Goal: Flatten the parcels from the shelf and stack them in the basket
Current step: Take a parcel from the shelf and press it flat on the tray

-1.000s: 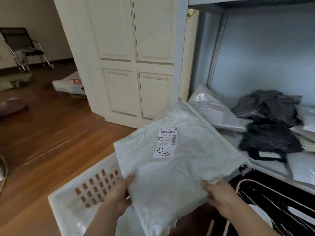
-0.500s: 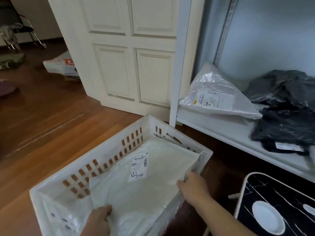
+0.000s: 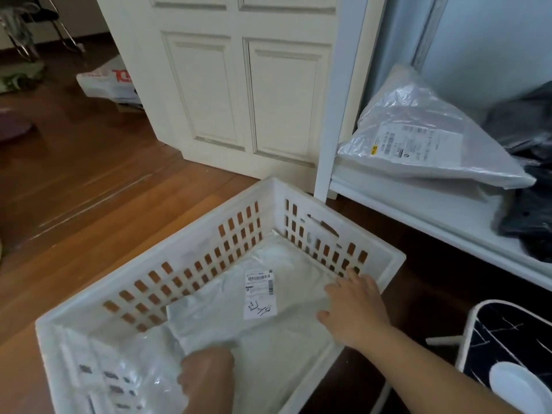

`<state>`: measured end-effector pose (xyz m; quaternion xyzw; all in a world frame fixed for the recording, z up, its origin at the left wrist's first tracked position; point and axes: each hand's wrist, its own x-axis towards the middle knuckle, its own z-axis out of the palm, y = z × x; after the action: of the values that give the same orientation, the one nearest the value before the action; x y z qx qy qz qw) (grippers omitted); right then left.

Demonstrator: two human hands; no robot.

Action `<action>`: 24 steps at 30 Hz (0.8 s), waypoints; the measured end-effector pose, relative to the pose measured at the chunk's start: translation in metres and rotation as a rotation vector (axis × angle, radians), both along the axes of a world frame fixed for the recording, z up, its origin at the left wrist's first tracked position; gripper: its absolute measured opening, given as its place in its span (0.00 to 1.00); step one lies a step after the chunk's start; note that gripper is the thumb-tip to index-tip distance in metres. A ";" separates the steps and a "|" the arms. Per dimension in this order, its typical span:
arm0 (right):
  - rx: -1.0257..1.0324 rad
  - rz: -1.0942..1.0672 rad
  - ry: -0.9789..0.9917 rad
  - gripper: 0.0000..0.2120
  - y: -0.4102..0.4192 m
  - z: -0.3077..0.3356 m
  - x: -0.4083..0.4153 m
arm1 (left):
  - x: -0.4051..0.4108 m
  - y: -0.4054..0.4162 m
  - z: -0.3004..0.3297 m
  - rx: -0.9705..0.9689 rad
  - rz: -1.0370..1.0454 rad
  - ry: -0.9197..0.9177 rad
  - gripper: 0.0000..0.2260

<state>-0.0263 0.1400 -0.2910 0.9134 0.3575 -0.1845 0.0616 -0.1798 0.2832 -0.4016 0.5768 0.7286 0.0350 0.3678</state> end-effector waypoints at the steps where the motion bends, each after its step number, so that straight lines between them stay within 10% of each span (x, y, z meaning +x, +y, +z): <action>1: -0.050 0.033 -0.014 0.27 0.003 -0.001 0.004 | 0.005 -0.001 0.002 -0.001 -0.077 0.131 0.33; 8: -0.108 0.133 -0.056 0.25 0.016 -0.011 0.005 | 0.037 -0.005 -0.026 0.040 -1.368 0.352 0.45; 24: 0.316 -0.008 0.144 0.24 0.007 0.002 0.008 | 0.094 0.009 -0.028 -0.060 -1.487 0.585 0.33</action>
<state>-0.0187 0.1468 -0.2886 0.8977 0.3817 -0.1910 -0.1092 -0.0856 0.2920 -0.4300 0.8871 0.2209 -0.3917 0.1042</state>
